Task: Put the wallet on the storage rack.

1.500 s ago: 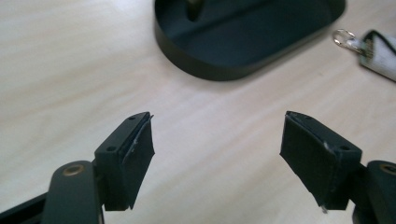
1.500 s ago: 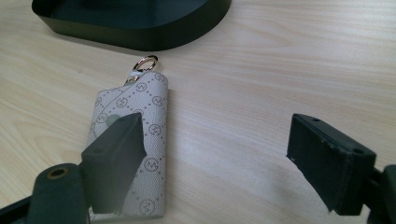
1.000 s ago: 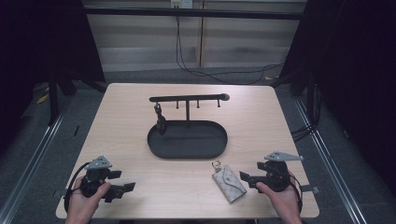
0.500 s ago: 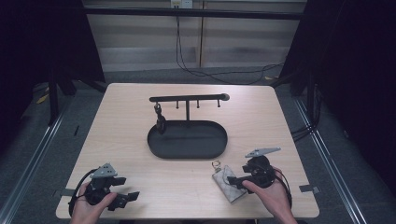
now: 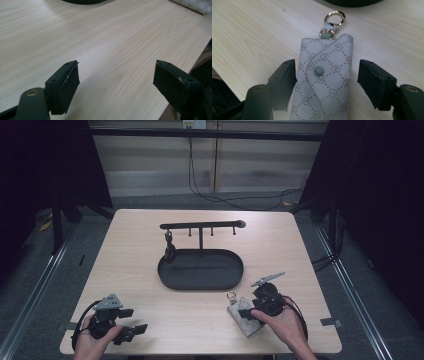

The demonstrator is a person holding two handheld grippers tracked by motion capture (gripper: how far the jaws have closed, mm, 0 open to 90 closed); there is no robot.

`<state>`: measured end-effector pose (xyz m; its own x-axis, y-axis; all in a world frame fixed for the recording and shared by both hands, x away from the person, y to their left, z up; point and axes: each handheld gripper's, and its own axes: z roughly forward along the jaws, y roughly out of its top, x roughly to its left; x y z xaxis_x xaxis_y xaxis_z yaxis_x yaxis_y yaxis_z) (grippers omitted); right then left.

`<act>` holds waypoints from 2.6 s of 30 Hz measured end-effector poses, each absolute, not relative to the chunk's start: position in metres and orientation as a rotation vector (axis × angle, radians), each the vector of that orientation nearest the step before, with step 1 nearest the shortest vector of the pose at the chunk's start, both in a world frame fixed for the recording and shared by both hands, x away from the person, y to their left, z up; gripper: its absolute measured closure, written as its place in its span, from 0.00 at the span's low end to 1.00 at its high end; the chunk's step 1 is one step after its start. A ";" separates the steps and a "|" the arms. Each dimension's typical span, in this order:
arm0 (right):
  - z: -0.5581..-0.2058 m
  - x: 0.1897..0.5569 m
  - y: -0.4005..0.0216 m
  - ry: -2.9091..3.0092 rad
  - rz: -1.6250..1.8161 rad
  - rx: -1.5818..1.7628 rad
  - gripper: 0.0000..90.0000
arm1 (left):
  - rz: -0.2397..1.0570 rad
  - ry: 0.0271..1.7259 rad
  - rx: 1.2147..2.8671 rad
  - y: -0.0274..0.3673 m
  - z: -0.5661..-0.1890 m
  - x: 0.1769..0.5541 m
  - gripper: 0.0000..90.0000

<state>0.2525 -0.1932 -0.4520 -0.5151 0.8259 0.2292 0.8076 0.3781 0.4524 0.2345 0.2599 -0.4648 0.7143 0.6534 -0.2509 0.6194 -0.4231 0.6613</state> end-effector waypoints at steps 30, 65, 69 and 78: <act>-0.466 0.273 -0.170 2.721 0.553 1.537 0.30 | 0.076 0.950 2.170 0.260 -0.464 0.234 0.23; -0.465 0.278 -0.157 2.760 0.375 1.547 0.38 | 0.072 0.958 2.181 0.261 -0.465 0.235 0.24; -0.464 0.280 -0.159 2.759 0.381 1.550 0.38 | 0.068 0.956 2.178 0.261 -0.464 0.235 0.24; -0.451 0.282 -0.160 2.772 0.373 1.540 0.39 | 0.072 0.957 2.174 0.261 -0.464 0.235 0.24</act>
